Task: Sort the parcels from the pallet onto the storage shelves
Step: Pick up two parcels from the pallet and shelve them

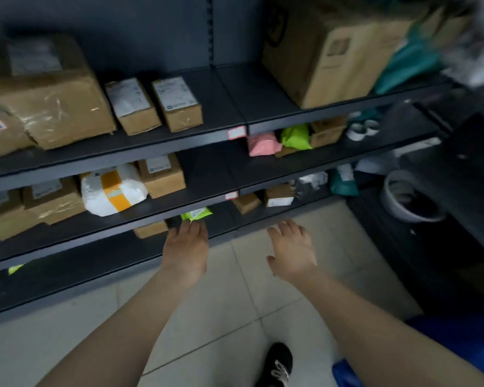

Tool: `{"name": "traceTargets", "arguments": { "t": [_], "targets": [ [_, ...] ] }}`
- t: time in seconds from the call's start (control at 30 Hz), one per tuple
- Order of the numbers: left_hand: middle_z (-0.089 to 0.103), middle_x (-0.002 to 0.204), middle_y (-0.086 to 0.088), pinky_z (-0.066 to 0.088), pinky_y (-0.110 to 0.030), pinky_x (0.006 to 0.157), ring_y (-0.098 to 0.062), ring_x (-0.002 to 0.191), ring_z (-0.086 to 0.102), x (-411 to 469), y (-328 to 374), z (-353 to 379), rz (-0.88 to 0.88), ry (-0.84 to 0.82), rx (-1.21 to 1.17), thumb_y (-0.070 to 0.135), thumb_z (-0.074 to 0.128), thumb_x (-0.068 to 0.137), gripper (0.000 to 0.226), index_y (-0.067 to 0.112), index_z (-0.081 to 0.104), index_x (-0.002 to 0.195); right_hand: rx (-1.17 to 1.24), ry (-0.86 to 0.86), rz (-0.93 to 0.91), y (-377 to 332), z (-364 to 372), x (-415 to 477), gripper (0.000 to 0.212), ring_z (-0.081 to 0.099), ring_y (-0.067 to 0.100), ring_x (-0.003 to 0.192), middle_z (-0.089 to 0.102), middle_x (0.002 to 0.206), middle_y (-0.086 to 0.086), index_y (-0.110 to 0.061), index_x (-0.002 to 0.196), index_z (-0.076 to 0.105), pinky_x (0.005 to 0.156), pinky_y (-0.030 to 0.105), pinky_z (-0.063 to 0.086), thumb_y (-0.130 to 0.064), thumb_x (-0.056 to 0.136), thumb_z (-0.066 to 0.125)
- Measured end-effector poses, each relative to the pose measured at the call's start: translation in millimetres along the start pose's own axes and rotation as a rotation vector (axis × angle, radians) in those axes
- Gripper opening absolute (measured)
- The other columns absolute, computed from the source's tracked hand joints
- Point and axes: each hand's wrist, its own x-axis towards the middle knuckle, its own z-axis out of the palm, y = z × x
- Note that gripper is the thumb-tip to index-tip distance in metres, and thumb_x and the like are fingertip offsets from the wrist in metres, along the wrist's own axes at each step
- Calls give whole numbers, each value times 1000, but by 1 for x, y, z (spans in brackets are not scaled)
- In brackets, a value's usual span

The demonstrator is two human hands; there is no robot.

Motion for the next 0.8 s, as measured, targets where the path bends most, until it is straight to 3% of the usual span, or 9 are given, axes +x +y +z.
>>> {"name": "traceTargets", "arguments": {
  "t": [0.27, 0.47, 0.8],
  "targets": [
    [35, 146, -9, 33, -37, 105, -26, 136, 30, -71, 129, -84, 355, 115, 117, 27, 58, 86, 76, 6, 21, 149, 131, 25, 284, 103, -18, -188, 55, 14, 27, 147, 37, 148, 8, -17, 140, 39, 115, 39, 20, -35, 92, 59],
    [40, 142, -7, 34, -36, 104, -24, 133, 35, -128, 258, -129, 587, 216, 109, 24, 57, 88, 64, 8, 31, 144, 181, 49, 528, 182, 10, -325, 52, 10, 24, 149, 35, 151, 8, -18, 141, 40, 117, 38, 18, -26, 93, 56],
    [30, 152, -4, 30, -36, 109, -22, 142, 23, -242, 487, -157, 861, 275, 58, 27, 60, 90, 76, 8, 19, 152, 246, -3, 827, 304, 70, -537, 58, 7, 28, 150, 30, 155, 11, -15, 146, 35, 120, 44, 16, -37, 97, 56]
  ]
}}
